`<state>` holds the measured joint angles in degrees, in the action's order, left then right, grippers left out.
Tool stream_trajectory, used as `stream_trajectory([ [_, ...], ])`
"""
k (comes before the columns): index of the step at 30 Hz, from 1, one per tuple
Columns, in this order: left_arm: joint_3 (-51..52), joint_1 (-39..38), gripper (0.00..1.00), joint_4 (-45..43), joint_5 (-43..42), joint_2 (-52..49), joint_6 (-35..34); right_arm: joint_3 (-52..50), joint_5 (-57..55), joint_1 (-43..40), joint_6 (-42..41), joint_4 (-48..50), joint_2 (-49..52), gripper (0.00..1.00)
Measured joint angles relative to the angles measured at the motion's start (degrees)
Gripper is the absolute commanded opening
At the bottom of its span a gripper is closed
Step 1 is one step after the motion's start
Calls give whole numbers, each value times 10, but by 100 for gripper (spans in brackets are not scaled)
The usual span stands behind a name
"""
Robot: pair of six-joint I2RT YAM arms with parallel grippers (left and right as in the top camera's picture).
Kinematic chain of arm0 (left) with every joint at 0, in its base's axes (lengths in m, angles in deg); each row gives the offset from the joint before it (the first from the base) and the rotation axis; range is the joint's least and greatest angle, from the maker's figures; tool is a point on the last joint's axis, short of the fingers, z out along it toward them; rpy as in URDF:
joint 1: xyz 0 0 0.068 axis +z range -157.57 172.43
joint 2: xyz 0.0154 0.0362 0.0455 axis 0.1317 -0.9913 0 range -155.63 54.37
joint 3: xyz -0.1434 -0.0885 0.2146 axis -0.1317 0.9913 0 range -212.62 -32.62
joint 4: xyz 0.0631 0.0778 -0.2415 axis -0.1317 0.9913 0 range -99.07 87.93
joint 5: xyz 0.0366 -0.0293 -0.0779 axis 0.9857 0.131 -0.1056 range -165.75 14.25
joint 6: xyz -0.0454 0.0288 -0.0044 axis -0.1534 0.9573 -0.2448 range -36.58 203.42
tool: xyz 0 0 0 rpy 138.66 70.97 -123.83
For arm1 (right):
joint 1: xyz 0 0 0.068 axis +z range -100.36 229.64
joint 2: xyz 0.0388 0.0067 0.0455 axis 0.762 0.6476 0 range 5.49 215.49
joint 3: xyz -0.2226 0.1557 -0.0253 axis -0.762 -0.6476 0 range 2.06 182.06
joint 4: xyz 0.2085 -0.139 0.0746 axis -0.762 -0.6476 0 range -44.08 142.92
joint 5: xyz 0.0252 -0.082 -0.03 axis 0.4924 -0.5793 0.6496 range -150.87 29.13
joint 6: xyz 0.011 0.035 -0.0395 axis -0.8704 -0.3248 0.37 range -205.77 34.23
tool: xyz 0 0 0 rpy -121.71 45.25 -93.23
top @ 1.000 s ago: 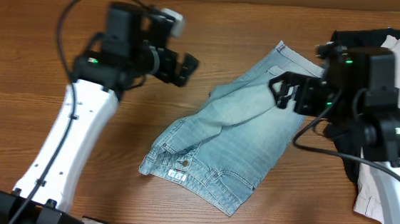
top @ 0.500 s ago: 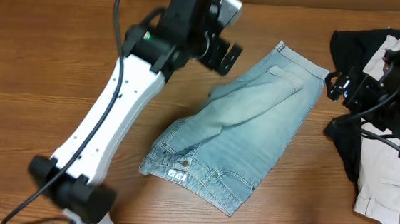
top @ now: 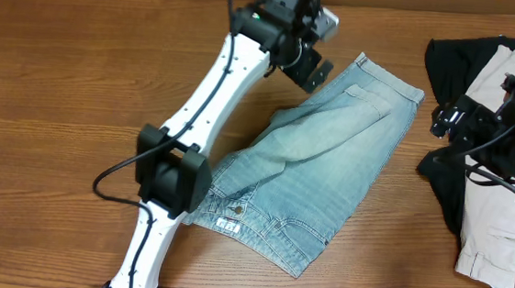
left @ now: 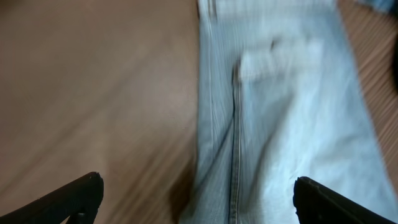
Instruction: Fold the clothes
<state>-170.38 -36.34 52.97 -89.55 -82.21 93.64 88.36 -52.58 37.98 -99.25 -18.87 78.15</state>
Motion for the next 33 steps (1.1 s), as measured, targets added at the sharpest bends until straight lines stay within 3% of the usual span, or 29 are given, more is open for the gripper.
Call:
stream_trajectory([
  [5, 0, -24, 98, 35, -7, -33, 12, 0, -13, -27, 0, 6, 0, 100],
  [10, 0, -62, 64, 68, -11, -50, 20, 0, -16, -63, 0, 9, 0, 100],
  [13, -2, -87, 59, 81, -12, -72, 18, 0, -17, -91, 0, 16, 0, 100],
  [17, -2, -111, 43, 100, -11, -113, -11, 0, -13, -127, 0, 17, 0, 100],
  [28, -10, -151, 41, 136, 5, -137, -61, 0, 15, -180, 0, 19, 0, 100],
  [30, -27, -164, 46, 157, 5, -138, -61, 0, 18, -180, 0, 19, 0, 100],
  [33, -95, -174, 63, 197, 5, -146, -68, 0, 20, -180, 0, 19, 0, 100],
])
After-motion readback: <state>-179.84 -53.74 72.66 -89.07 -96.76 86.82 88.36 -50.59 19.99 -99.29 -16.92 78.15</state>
